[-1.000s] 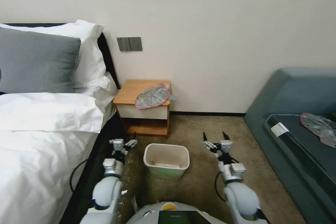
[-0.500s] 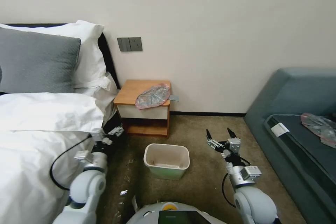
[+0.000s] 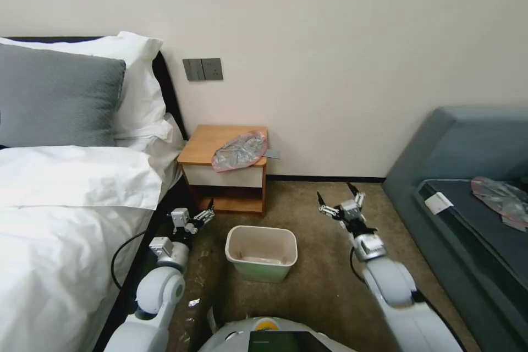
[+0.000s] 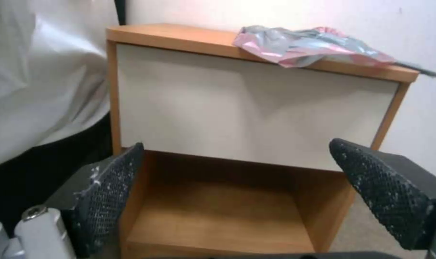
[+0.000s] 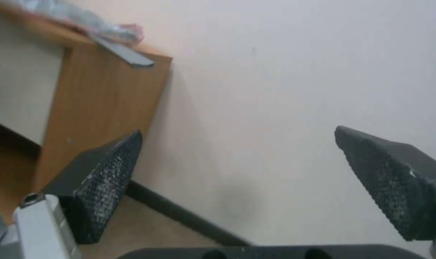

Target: Pick up the garbage bag from the table and place it over the trash can.

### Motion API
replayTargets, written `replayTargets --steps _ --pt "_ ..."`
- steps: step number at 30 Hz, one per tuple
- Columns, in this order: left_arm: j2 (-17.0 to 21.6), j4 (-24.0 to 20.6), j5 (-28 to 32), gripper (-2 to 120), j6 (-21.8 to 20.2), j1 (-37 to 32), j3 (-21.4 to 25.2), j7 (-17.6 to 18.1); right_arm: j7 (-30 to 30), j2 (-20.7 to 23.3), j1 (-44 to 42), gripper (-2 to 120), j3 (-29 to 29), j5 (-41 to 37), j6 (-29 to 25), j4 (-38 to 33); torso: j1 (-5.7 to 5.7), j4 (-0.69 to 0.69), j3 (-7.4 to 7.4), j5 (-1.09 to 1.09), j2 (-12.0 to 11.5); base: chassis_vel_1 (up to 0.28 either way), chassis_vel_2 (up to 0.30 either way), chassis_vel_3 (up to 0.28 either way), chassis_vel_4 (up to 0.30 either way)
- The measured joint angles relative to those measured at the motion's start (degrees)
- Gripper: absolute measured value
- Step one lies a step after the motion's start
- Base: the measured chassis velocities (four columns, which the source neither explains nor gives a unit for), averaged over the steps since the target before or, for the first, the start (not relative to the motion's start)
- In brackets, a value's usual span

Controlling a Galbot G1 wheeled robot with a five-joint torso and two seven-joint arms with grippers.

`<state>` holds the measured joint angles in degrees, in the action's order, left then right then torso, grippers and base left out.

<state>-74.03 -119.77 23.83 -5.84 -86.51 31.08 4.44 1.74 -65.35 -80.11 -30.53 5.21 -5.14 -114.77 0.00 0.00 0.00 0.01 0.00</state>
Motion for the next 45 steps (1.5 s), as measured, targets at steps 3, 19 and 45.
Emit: replayTargets --steps 3,19,45 --pt "-0.3 0.1 -0.7 99 0.1 0.2 0.3 0.0 0.1 2.3 5.8 100 3.3 4.0 -1.6 4.7 0.00 0.02 0.00 0.00 0.0 0.000 0.000 0.000 0.000" --pt "-1.7 3.9 -2.3 99 1.0 1.4 1.0 0.2 1.5 4.1 32.3 100 21.9 20.1 -8.2 28.7 0.00 0.00 0.00 -0.01 0.0 0.000 0.000 0.000 0.000" --pt "-2.4 4.4 -2.9 99 1.6 1.7 1.1 0.4 0.0 -1.2 52.2 87 33.5 28.8 -15.4 47.3 0.00 0.00 0.00 -0.01 0.0 0.000 0.000 0.000 0.000"
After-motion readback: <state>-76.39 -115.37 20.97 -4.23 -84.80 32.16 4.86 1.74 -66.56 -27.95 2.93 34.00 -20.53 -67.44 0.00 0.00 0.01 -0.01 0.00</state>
